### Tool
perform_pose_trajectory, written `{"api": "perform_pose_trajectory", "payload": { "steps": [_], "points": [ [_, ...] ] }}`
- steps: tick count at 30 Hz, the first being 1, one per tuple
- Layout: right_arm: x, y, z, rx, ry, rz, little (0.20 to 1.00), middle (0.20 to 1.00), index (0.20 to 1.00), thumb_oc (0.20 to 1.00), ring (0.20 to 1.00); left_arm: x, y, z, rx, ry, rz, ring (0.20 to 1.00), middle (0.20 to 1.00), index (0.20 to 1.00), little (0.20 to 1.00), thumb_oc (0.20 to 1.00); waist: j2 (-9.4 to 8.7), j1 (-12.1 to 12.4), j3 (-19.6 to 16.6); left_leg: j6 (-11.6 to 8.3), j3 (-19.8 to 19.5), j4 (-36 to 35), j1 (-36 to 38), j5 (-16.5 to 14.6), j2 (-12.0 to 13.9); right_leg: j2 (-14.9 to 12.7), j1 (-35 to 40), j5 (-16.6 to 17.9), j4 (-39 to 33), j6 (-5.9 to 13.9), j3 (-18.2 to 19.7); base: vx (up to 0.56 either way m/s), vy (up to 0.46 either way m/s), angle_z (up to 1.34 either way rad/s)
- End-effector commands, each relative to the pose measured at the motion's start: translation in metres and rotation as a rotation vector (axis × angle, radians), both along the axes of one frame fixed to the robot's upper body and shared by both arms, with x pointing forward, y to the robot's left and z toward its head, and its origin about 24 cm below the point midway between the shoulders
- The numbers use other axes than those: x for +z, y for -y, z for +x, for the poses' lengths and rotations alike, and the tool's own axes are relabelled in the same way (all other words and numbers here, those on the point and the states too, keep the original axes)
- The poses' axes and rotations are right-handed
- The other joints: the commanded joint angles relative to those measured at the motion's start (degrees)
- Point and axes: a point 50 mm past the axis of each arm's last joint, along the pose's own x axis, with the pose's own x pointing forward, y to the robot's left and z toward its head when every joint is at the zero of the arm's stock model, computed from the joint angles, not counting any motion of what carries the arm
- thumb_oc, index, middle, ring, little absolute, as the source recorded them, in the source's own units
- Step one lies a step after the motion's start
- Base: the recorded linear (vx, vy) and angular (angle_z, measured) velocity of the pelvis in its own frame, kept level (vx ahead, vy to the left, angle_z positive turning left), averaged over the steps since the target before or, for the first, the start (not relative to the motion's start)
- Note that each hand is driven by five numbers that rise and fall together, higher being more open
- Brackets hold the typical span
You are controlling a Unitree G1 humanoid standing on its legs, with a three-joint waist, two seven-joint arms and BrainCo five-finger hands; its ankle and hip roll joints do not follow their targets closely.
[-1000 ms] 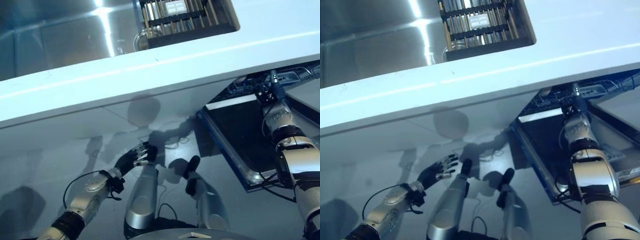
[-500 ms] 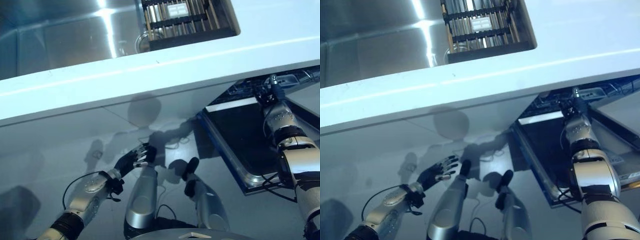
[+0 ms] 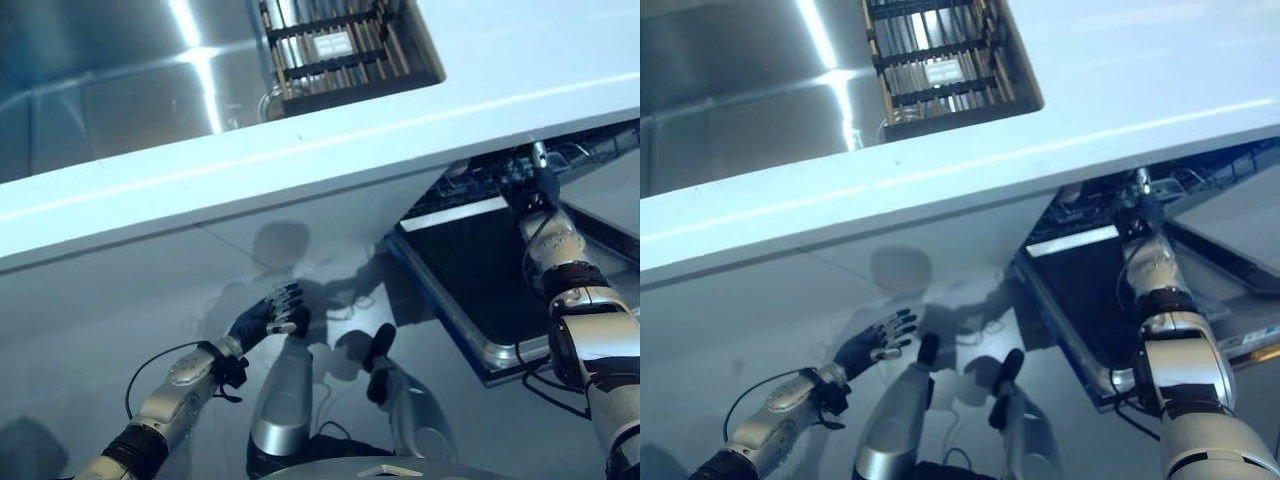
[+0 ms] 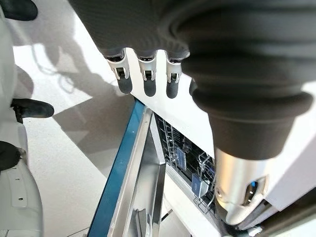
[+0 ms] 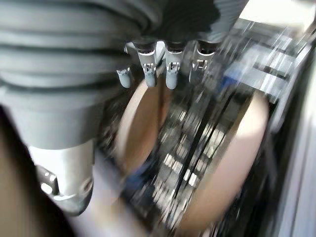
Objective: Pick up plates and place into dishwasher.
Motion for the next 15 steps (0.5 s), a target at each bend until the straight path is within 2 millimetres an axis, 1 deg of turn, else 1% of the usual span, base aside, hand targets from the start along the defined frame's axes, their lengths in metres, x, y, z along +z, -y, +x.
{"api": "perform_pose_trajectory", "payload": {
  "steps": [1, 5, 9, 15],
  "points": [
    [0.017, 0.003, -0.007, 0.016, 0.153, -0.078, 1.0, 1.0, 1.0, 1.0, 1.0, 0.003, -0.007, -0.017, 0.026, 0.032, -0.019, 1.0, 1.0, 1.0, 1.0, 1.0, -2.4, -0.7, -4.8, 5.54, 3.2, 0.7, -2.5, -2.2, -2.0, -2.2, 1.6, -3.6, 4.3, 3.84, 1.0, -0.01, -0.008, -0.05],
    [0.009, 0.012, -0.014, 0.018, 0.144, -0.086, 1.0, 1.0, 1.0, 1.0, 1.0, 0.004, -0.012, -0.017, 0.045, 0.034, -0.008, 1.0, 1.0, 1.0, 1.0, 1.0, -3.44, -1.3, -5.2, 5.71, 4.0, -0.5, -2.2, -2.1, -1.7, -1.8, 1.9, -2.4, 2.4, 4.45, 1.8, -0.04, -0.02, -0.11],
    [-0.001, 0.018, -0.021, 0.002, 0.123, -0.087, 1.0, 1.0, 1.0, 1.0, 1.0, 0.004, -0.017, -0.018, 0.062, 0.041, -0.001, 1.0, 1.0, 1.0, 1.0, 1.0, -4.36, -1.5, -5.6, 5.9, 4.5, -1.5, -1.9, -1.9, -1.6, -1.5, 1.9, -1.9, 1.6, 4.62, 2.0, -0.04, -0.02, -0.12],
    [-0.021, 0.031, -0.034, -0.039, 0.026, -0.105, 1.0, 1.0, 1.0, 1.0, 1.0, 0.002, -0.022, -0.023, 0.088, 0.043, 0.006, 1.0, 1.0, 1.0, 1.0, 1.0, -5.57, -2.2, -7.1, 6.06, 5.3, -2.7, -0.4, -1.9, -1.3, -1.3, 2.7, -1.8, 1.0, 4.59, 2.1, 0.0, -0.005, -0.03]
  ]
}}
